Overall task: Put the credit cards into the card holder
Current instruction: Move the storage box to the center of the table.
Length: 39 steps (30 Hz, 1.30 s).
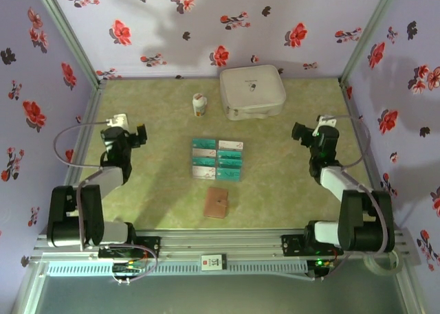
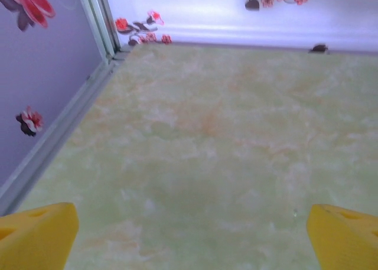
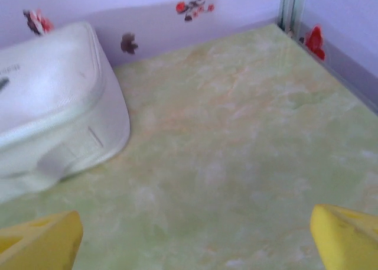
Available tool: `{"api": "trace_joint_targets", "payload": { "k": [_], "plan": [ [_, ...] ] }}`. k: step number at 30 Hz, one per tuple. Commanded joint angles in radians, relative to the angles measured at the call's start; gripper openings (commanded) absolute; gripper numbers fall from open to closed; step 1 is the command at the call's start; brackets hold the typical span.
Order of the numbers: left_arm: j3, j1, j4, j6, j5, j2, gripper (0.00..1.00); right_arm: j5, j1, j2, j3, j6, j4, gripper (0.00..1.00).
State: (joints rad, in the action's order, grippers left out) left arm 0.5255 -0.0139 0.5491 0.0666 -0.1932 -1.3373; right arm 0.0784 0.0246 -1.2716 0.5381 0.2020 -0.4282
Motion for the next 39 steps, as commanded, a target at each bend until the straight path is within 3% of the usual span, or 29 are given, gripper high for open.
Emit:
{"api": "trace_joint_targets", "payload": {
  "k": [1,3,4,11,16,25,32,39],
  "plan": [
    [0.056,-0.009,-0.18,0.112,-0.034,0.061,1.0,0.07,0.01,0.067,0.099,0.199,0.311,0.99],
    [0.082,-0.019,-0.25,0.188,-0.034,0.095,1.0,0.158,0.02,0.098,0.132,0.377,0.436,0.99],
    [0.098,-0.024,-0.289,0.222,-0.034,0.106,1.0,0.14,0.03,0.105,0.138,0.392,0.442,0.99],
    [0.234,-0.096,-0.613,0.422,0.033,0.148,1.0,-0.145,0.002,0.117,0.171,0.378,0.508,0.99],
    [0.258,-0.157,-0.719,0.462,0.144,0.162,1.0,-0.143,-0.135,0.147,0.149,0.337,0.586,0.99],
    [0.158,-0.311,-0.66,0.442,0.375,0.173,1.0,-0.016,-0.473,0.187,0.066,0.282,0.652,0.99],
    [0.044,-0.435,-0.556,0.521,0.386,0.169,1.0,0.083,-0.695,0.114,0.034,0.292,0.636,0.99],
    [-0.01,-0.511,-0.438,0.591,0.373,0.104,1.0,0.14,-0.812,0.023,0.034,0.31,0.601,0.99]
  ]
}}
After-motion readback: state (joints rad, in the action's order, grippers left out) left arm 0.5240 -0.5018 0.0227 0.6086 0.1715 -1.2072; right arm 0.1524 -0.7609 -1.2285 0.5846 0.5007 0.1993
